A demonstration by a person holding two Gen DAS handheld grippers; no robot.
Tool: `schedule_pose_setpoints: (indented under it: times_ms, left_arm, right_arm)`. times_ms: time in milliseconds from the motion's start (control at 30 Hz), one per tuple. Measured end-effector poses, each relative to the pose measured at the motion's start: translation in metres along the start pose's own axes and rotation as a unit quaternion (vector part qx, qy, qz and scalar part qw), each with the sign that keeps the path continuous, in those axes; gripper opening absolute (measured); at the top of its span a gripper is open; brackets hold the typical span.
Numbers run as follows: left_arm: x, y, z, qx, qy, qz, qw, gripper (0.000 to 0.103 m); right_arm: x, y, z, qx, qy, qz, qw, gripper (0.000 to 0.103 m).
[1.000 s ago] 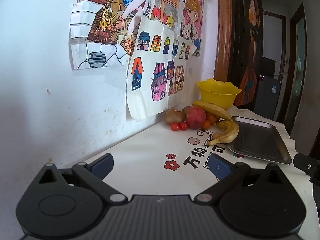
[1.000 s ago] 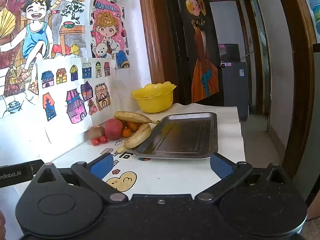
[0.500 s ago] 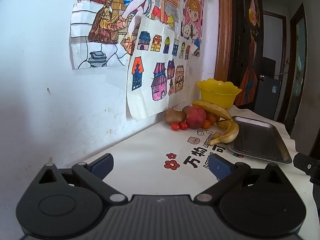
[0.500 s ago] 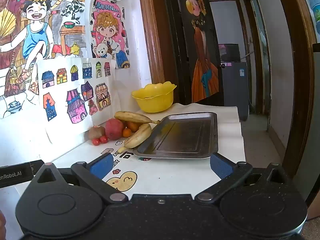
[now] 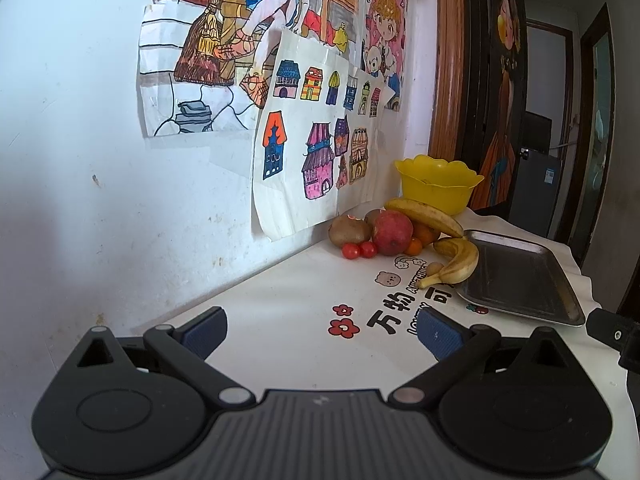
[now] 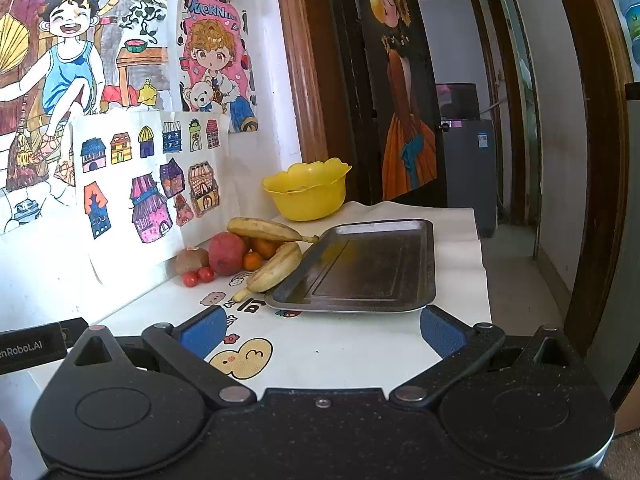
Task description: Organize fruits
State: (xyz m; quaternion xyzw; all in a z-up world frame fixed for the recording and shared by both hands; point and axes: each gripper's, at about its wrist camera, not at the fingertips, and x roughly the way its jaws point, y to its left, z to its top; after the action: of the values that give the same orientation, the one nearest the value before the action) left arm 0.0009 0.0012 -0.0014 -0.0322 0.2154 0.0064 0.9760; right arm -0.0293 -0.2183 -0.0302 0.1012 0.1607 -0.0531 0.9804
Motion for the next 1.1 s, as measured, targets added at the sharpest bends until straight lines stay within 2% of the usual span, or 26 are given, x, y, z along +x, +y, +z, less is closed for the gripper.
schedule_pose_setpoints:
  times_ms: [1100]
  left_arm:
    - [0.0037, 0.0010, -0.0030, -0.001, 0.002, 0.003, 1.0000, 0.103]
  right_arm:
    - [-0.0004, 0.0000, -0.0003, 0.003, 0.001, -0.001, 1.000, 0.102]
